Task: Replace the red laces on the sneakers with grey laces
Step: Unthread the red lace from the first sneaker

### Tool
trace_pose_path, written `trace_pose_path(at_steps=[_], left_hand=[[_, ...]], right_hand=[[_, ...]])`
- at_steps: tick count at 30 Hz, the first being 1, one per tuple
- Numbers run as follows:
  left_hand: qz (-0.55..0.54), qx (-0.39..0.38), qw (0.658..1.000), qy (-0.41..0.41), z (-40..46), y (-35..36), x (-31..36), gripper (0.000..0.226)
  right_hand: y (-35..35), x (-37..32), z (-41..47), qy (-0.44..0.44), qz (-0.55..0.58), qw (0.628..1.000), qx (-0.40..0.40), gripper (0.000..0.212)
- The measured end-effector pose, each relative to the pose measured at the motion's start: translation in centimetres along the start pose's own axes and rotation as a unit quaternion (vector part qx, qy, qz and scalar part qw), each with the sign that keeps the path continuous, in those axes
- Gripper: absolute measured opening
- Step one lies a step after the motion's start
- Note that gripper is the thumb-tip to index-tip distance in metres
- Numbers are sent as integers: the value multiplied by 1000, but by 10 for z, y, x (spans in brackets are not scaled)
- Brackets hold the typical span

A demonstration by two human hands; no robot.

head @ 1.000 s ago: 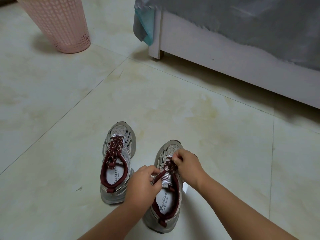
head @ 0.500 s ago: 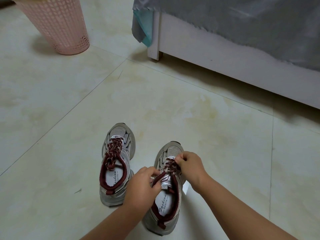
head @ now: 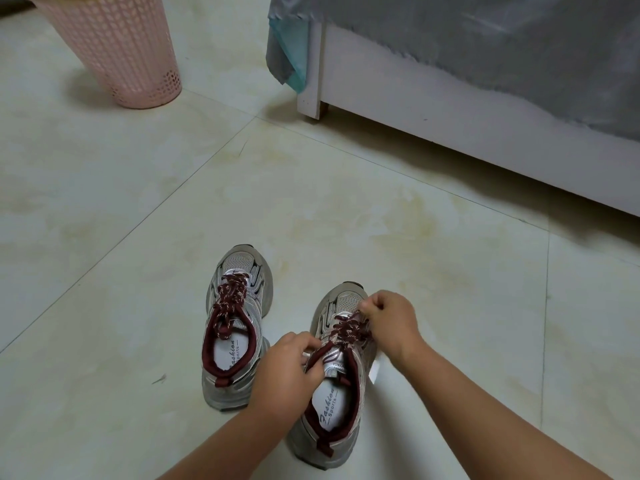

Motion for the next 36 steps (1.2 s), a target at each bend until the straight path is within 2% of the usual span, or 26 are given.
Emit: trace_pose_path(at_steps=[2,6,8,10,11,15,21,23,24,26,27,30,32,34,36], left_hand=[[-1,2,1000,-2,0,0,1,14],[4,6,1000,-5,0,0,2,15],[4,3,1000,-5,0,0,2,15],[3,1,1000,-6,-1,1,2,14],[3,0,1000,-5,-1,1,2,14],[1,-5,1000,1,-3,1,3,13],[3,-5,1000,2,-2,0,4,13],[4,-3,1000,-1,-3,0,4,13],[6,-2,1000,-2,-3,0,4,13],[12,-1,1000,-4,-2,0,5,13],[16,-1,1000,-4,-2,0,5,13],[21,-1,1000,-3,-1,0,6,14],[21,-2,1000,-2,-2,0,6,15],[19,-2,1000,-2,-2,0,5,14],[12,-1,1000,-2,-1,0,6,14]], right_hand=[[-3,1,1,-10,-1,1000,-8,27],[15,-10,-5,-107,-73,988,-84,6],[24,-9,-7,-130,-115,978,-115,12],[27,-7,-8,-130,-132,975,-119,6],[28,-8,-9,-126,-124,977,-119,1],[20,-4,-6,-102,-38,990,-90,34],[-3,8,3,-22,118,993,11,31],[-3,6,3,-29,73,997,-1,23],[0,4,2,-41,6,999,-22,17],[10,1,0,-82,-144,984,-62,23],[14,-1,-3,-112,-180,974,-76,26],[27,-7,-10,-179,-210,956,-103,16],[30,-8,-10,-184,-198,958,-97,9],[25,-8,-7,-156,-149,973,-80,14],[17,-7,-3,-132,-111,984,-53,28]])
Point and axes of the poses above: each hand's wrist, its own z-axis towards the middle knuckle, its own y-axis out of the palm, x = y × z, the point moved 4 cm from there along z, towards the middle knuckle, and after that the axes turned 8 degrees about -x, right-handed, at the moved point
